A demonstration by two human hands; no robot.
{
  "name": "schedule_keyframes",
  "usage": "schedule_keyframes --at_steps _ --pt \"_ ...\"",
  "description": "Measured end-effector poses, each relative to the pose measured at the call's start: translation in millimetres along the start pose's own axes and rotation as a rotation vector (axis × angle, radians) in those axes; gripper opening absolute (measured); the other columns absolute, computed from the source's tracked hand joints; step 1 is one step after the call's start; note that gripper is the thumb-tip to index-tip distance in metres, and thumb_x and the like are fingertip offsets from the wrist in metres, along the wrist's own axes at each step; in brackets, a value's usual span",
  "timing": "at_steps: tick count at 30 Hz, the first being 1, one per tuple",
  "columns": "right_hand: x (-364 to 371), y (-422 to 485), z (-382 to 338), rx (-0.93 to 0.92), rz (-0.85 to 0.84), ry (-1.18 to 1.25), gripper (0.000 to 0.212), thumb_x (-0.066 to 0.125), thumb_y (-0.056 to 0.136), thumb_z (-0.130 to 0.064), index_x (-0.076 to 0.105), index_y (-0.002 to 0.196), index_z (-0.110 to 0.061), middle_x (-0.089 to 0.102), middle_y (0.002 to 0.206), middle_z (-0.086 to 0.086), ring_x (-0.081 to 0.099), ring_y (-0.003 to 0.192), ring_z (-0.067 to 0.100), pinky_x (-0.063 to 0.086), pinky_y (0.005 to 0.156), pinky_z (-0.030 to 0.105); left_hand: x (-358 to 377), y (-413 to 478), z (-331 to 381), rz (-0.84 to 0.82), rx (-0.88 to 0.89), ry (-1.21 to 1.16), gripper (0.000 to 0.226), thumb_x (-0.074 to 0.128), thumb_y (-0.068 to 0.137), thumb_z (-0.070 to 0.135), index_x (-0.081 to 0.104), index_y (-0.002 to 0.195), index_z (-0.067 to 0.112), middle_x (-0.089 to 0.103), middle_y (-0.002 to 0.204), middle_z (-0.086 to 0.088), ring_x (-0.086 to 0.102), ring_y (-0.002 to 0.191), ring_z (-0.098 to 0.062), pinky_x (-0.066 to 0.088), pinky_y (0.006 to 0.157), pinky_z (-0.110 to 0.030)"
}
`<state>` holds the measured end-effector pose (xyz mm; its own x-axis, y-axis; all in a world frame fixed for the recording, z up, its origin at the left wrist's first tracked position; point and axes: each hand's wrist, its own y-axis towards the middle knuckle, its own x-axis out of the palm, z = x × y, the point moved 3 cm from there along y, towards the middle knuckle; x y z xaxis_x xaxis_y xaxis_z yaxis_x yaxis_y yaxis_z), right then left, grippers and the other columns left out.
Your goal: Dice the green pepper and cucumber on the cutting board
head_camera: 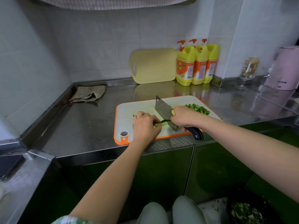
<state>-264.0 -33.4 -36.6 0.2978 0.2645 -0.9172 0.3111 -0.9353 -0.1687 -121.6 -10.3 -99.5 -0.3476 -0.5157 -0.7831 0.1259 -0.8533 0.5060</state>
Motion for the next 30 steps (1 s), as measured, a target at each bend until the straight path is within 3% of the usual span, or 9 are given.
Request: schedule_keyframes --at_steps 5,11,17,21,25,30 --pt "6.7 10.8 4.4 -0.023 0.110 0.083 0.014 0.039 0.097 -0.011 0.049 0.097 -0.002 0.058 0.058 0.014 0.057 0.045 0.024 0.044 0.042 0.024 -0.4 0.3 -0.5 -0.004 -0.007 0.005 0.021 0.063 0.085 0.038 0.075 0.098 0.027 0.067 0.089 0.003 0.042 0.101 -0.021 0.032 0.082 -0.034" --pt "-9.8 9.3 2.8 -0.052 0.099 0.189 0.016 0.038 0.095 -0.010 0.051 0.097 -0.001 0.059 0.068 0.020 0.058 0.054 0.030 0.044 0.044 0.025 0.6 0.7 -2.0 -0.007 -0.012 -0.004 0.021 0.064 0.083 0.037 0.076 0.096 0.025 0.068 0.090 0.002 0.042 0.102 -0.022 0.033 0.083 -0.035" --pt "-3.3 4.6 -3.1 -0.003 0.005 0.054 0.016 0.038 0.092 -0.004 0.044 0.077 -0.004 0.054 0.049 0.014 0.048 0.033 0.019 0.042 0.041 0.021 0.3 0.4 -1.5 -0.009 -0.017 0.005 0.021 0.063 0.084 0.038 0.076 0.097 0.026 0.068 0.091 0.002 0.042 0.102 -0.022 0.032 0.082 -0.034" --pt "2.5 9.6 -9.4 0.002 0.024 0.036 0.020 0.038 0.095 -0.006 0.042 0.076 -0.004 0.053 0.053 0.014 0.049 0.036 0.019 0.043 0.040 0.022 0.9 1.4 -2.3 -0.014 -0.024 0.001 0.022 0.064 0.084 0.039 0.076 0.096 0.026 0.068 0.090 0.003 0.042 0.101 -0.021 0.034 0.082 -0.035" --pt "10.3 15.8 -12.7 -0.011 0.078 0.017 0.013 0.040 0.097 -0.008 0.049 0.092 -0.001 0.057 0.054 0.012 0.053 0.039 0.018 0.045 0.043 0.023 1.7 1.1 -3.1 -0.011 -0.027 -0.008 0.022 0.065 0.084 0.040 0.076 0.097 0.027 0.068 0.088 0.004 0.041 0.100 -0.021 0.033 0.080 -0.034" --pt "3.1 19.9 -5.5 -0.035 0.138 0.148 0.012 0.037 0.095 -0.008 0.046 0.087 -0.005 0.057 0.056 0.015 0.054 0.039 0.021 0.045 0.042 0.026 1.5 1.8 -3.9 -0.016 -0.022 -0.006 0.023 0.065 0.083 0.039 0.075 0.098 0.027 0.067 0.089 0.004 0.042 0.102 -0.021 0.033 0.083 -0.034"
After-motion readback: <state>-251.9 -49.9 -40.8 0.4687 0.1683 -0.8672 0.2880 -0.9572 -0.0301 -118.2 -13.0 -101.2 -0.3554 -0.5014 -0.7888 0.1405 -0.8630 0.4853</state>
